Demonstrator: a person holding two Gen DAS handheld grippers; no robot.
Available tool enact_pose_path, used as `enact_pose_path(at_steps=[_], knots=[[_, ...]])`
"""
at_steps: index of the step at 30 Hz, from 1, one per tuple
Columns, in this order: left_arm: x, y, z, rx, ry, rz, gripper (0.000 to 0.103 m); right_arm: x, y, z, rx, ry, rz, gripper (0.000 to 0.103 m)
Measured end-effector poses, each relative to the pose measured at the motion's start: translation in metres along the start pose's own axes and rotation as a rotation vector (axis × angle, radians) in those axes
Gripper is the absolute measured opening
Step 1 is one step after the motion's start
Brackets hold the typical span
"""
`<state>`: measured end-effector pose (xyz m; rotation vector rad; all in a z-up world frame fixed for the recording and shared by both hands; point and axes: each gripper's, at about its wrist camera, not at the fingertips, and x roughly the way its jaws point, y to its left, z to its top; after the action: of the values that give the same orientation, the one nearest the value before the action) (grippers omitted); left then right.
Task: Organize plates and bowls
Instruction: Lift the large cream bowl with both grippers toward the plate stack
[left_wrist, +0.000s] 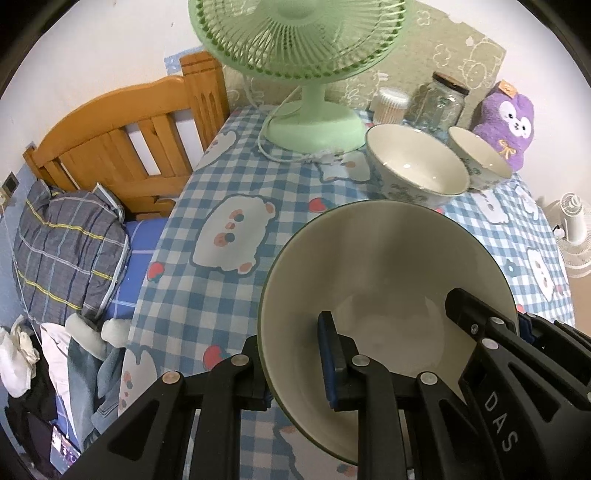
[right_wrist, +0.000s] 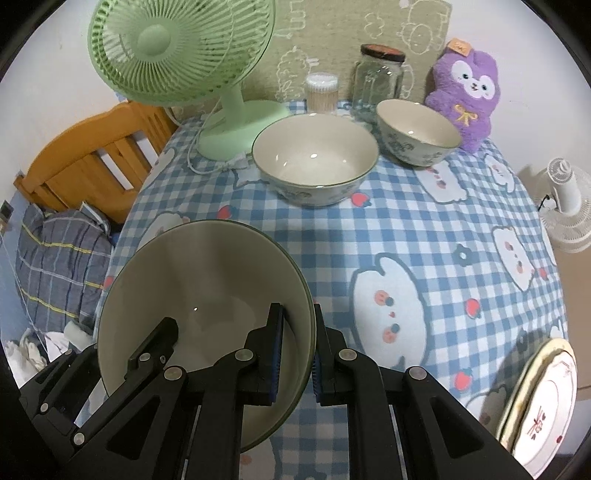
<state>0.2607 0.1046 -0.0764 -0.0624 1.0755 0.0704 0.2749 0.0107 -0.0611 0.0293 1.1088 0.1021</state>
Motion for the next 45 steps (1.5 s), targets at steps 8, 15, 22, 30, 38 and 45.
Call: enact_pose_path(at_steps=[8,15,22,30,38,45], knots=[[-0.035,-0.025,-0.006,0.027,-0.046,0.007,0.018,-0.037,-0.025,-0.008,0.035,-0.046,0.005,0.016],[-0.063,-0.044,-0.010,0.029,-0.078,0.016,0.018,-0.070,-0.044,-0.014,0.031,-0.080,0.001,0.016],[-0.087,-0.061,-0.013,0.032,-0.102,0.022,0.018,-0.097,-0.061,-0.018,0.024,-0.107,-0.001,0.016],[-0.098,-0.077,-0.025,0.036,-0.113,0.016,0.018,-0.113,-0.076,-0.029,0.020,-0.117,-0.009,0.016],[-0.091,-0.087,-0.050,0.039,-0.083,0.015,0.018,-0.106,-0.089,-0.055,0.016,-0.087,-0.014,0.016],[-0.084,-0.098,-0.073,0.054,-0.070,0.009,0.018,-0.099,-0.103,-0.078,0.035,-0.075,-0.023,0.016]])
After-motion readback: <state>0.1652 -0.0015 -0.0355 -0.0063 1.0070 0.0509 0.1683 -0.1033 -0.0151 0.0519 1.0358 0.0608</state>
